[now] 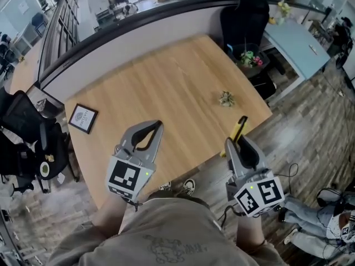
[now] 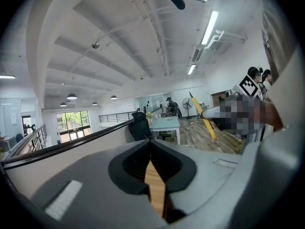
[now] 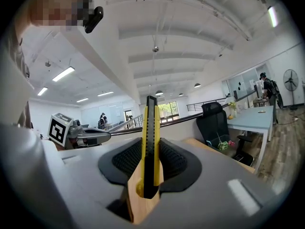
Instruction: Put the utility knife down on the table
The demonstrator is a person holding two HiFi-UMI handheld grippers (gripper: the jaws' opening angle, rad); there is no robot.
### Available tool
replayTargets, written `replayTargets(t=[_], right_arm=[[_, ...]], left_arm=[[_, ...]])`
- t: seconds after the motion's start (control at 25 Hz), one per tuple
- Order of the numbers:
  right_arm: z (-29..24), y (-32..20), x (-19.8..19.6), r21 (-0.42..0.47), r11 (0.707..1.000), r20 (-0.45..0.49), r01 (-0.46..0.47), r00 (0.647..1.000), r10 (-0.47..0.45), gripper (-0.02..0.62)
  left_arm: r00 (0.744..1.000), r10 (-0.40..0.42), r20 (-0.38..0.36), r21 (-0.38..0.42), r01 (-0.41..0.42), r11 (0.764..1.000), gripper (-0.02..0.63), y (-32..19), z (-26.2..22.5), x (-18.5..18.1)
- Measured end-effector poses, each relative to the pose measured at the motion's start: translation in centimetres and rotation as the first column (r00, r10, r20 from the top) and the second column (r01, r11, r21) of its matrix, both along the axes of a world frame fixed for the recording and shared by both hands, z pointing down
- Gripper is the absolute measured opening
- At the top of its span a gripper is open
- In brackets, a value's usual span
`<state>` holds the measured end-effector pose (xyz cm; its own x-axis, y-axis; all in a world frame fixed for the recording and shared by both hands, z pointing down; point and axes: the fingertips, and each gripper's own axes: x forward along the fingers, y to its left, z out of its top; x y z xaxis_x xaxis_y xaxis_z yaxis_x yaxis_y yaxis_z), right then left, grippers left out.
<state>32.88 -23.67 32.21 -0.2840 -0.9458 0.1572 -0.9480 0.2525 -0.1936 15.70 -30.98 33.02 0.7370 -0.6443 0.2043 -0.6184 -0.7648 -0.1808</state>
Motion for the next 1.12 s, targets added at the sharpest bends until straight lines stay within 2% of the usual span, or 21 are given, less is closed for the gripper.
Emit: replayTargets(t=[0.32, 0.64, 0.8, 0.96, 1.12], right_arm=[[2.0, -7.0, -1.3, -0.074, 0.996, -0.008, 0.047, 0.999, -0.048, 0.124], [7.6, -16.4, -2.0, -0.2, 0.977, -0.026, 0.07, 0.997, -0.077, 0.124], [11.1, -20.2, -2.5, -0.268, 0.96, -0.034, 0.078, 0.995, -0.09, 0.124], [15.1, -23.4, -3.5, -0.342, 0.936, -0.044, 0.085, 0.993, -0.106, 0.124], [19.3, -26.1, -4.5, -0.405, 0.91, -0.051, 0.093, 0.991, -0.123, 0.124]], left_arm=[[1.0, -0.018, 0.02, -0.008, 0.018, 1.0, -0.002, -4.8, 1.3, -0.7], [0.997, -0.053, 0.052, -0.053, 0.056, 0.997, -0.002, -11.0, 5.3, -0.7], [0.997, -0.065, 0.042, -0.128, 0.07, 0.989, -0.002, -13.6, 8.1, -0.7], [0.994, -0.056, 0.095, -0.114, 0.066, 0.991, -0.002, -15.7, 10.1, -0.2], [0.994, -0.048, 0.098, -0.161, 0.063, 0.985, -0.002, -17.2, 12.5, -0.2]])
